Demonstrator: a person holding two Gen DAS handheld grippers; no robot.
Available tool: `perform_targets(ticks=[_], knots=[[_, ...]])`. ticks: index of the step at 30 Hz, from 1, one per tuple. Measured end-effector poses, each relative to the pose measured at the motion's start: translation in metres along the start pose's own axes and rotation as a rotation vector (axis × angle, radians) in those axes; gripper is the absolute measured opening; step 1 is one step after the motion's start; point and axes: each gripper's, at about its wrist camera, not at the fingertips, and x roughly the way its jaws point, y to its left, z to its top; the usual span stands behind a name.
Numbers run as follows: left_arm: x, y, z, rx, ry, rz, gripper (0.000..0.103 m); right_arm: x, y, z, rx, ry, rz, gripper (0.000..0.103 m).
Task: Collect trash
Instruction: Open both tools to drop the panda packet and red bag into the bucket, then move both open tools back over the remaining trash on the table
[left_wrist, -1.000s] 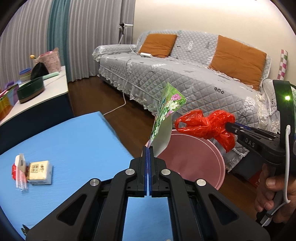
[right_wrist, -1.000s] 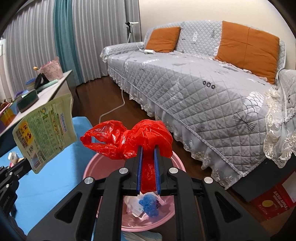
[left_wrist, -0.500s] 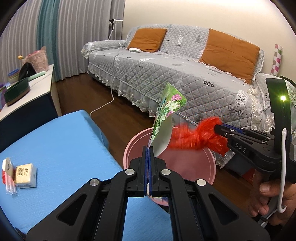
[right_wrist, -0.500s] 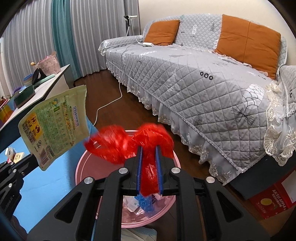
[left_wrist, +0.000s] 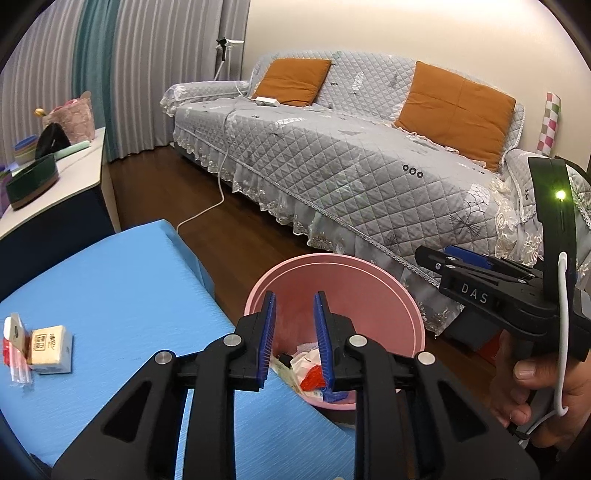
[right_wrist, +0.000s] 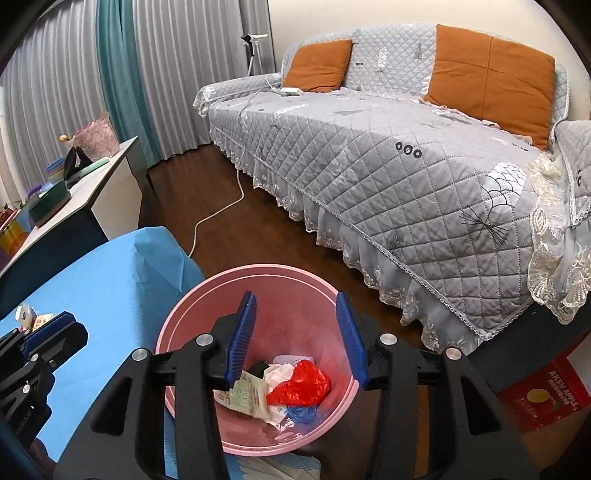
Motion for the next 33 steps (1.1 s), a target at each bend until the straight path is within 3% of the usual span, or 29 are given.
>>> perform_targets(ticks=[15,33], knots=[[-0.039,0.050,-0.006,-0.060,-0.034,0.105,0.022,-0.014,0.061,0.001,-0.058,-0.055,0.115,0.046],[-0.079,0.162,-0.036,-0.234,-0.040,0.323,0.022,-0.014,0.180,-0.022,-0.246,-0.054,0.313,0.050]])
